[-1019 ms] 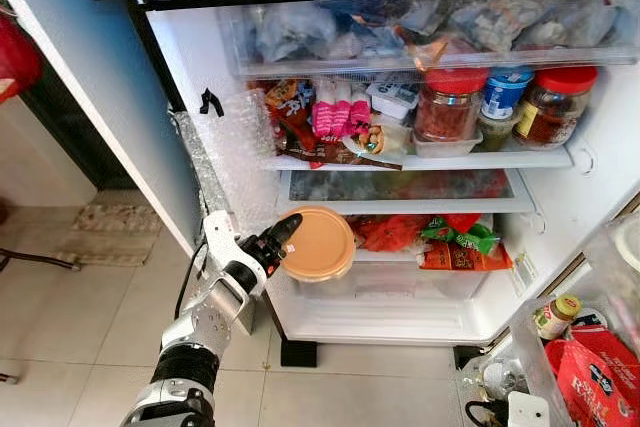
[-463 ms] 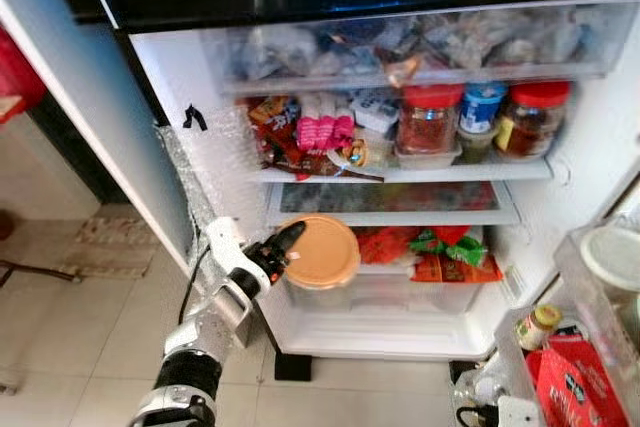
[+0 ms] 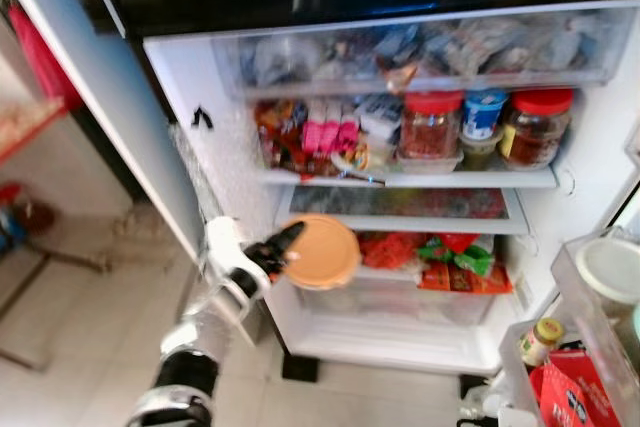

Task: Restocking fridge

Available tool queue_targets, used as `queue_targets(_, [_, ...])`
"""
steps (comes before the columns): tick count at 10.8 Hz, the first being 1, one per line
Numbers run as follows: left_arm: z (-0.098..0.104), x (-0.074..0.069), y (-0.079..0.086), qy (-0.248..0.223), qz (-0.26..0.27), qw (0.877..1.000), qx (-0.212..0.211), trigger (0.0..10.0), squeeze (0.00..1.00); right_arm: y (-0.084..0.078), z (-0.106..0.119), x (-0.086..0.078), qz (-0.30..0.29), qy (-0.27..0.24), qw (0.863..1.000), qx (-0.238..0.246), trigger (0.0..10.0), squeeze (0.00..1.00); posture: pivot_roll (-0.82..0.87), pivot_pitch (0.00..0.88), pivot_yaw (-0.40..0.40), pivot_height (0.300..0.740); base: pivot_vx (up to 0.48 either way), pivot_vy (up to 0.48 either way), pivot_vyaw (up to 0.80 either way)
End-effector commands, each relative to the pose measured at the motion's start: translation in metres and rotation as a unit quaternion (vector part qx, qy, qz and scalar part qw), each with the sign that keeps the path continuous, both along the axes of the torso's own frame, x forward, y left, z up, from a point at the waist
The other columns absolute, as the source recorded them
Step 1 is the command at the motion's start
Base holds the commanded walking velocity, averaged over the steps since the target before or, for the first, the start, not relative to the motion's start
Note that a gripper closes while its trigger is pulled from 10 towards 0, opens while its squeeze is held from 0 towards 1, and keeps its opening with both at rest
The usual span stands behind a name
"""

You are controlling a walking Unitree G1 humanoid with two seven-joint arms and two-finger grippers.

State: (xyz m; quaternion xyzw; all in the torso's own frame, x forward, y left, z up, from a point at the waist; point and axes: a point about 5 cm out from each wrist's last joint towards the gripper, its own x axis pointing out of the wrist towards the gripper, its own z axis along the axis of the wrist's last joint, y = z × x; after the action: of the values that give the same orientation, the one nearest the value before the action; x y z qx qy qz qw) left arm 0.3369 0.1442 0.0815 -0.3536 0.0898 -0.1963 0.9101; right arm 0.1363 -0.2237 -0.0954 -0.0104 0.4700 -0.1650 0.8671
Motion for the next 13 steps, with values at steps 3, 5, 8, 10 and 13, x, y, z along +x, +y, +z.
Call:
queue_targets(3, [0.001,0.001,-0.001,-0.002,-0.006,1.000,0.010,10.0,0.00,-0.012,0.004,0.003,-0.020,-0.007,1.000,-0.015,10.0,0.00,-0.05,0.037,0.082,0.740,0.000,-0.178,0.00])
queue_targets(5, [0.000,0.000,-0.004,0.000,-0.016,1.000,0.006,10.0,0.00,-0.009,0.003,0.001,-0.018,-0.004,1.000,-0.010,10.0,0.00,-0.05,0.043,0.078,0.740,0.000,0.000,0.00])
queue_targets(8, [-0.009,-0.008,-0.009,0.014,-0.043,0.999,-0.019,10.0,0.00,-0.008,0.003,0.004,-0.014,-0.005,1.000,-0.005,10.0,0.00,-0.05,0.051,0.072,0.740,0.000,0.000,0.00])
queue_targets(10, [-0.008,-0.009,-0.011,0.009,-0.050,0.999,-0.018,10.0,0.00,-0.006,0.003,0.005,-0.013,-0.012,1.000,-0.001,10.0,0.00,-0.04,0.053,0.072,0.740,0.000,0.000,0.00])
queue_targets(13, [-0.005,-0.008,-0.010,0.006,-0.051,0.999,-0.015,10.0,0.00,-0.007,0.004,0.006,-0.020,-0.013,1.000,0.003,10.0,0.00,-0.04,0.064,0.073,0.740,0.000,0.000,-0.26])
